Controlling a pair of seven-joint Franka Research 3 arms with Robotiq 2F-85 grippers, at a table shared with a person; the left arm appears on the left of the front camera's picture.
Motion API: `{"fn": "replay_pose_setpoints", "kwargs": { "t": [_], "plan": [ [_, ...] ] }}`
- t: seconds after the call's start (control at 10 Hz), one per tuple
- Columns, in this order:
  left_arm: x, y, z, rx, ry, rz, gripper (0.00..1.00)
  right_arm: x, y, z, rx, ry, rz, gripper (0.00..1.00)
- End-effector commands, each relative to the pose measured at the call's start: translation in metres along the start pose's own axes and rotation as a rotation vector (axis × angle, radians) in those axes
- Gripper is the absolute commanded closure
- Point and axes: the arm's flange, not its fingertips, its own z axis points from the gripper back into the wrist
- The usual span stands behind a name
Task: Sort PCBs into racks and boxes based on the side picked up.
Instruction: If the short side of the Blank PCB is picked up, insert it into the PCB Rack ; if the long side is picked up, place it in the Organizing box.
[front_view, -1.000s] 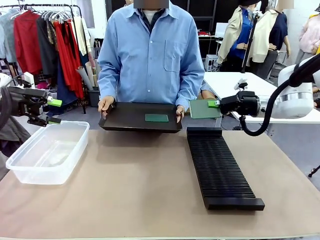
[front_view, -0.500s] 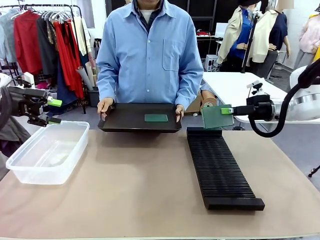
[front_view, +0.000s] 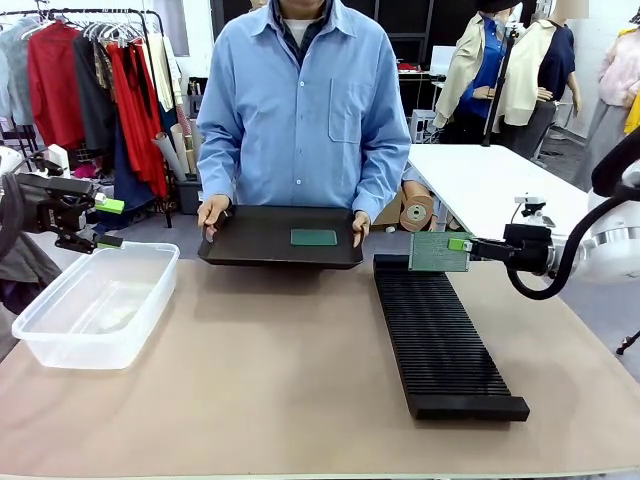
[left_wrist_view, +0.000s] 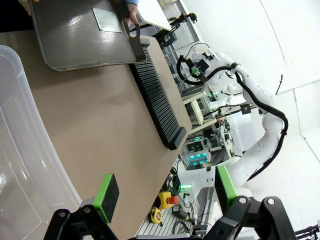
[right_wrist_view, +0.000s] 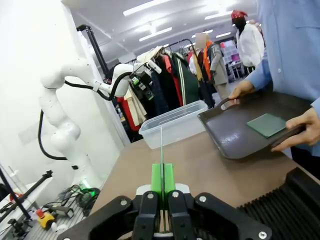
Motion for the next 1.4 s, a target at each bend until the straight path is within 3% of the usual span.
{"fn": "replay_pose_setpoints", "kwargs": {
  "t": [0.0, 0.5, 1.3],
  "plan": [
    [0.001, -0.002, 0.0, 0.002, -0.006, 0.012, 0.0, 0.002, -0.011, -0.005, -0.011, -0.029, 0.083, 1.0],
    [0.001, -0.002, 0.0, 0.002, -0.006, 0.012, 0.0, -0.021, -0.045, -0.002, -0.063, 0.061, 0.115, 1.0],
    [0.001, -0.002, 0.0, 0.002, -0.006, 0.012, 0.0, -0.07, -0.062, 0.02, -0.115, 0.037, 0.137, 1.0]
  ]
}}
